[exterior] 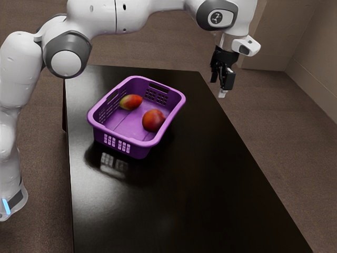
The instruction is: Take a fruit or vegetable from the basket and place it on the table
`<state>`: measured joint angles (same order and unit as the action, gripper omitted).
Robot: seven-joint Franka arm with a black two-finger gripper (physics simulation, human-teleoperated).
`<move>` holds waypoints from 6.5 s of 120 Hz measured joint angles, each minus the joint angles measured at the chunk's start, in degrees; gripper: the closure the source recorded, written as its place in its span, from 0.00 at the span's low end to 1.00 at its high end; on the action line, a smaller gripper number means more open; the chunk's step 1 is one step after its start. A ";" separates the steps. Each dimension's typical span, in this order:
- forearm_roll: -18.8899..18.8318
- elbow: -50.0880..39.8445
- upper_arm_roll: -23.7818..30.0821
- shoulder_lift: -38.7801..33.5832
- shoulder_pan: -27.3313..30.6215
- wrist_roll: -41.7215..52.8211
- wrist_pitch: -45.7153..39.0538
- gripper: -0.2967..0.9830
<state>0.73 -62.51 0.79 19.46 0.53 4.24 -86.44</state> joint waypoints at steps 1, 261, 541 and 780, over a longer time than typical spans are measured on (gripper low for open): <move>0.00 0.00 0.00 0.00 0.00 -0.01 0.00 0.23; -4.04 -40.40 -8.15 -17.77 -2.48 -73.66 -13.06 0.23; -6.78 -60.61 -17.03 -28.83 -0.72 -67.27 -26.96 0.23; -5.74 -45.61 3.07 -34.03 -0.86 -70.32 -10.25 0.44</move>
<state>-5.01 -108.12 3.86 -14.57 -0.34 -66.09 -96.69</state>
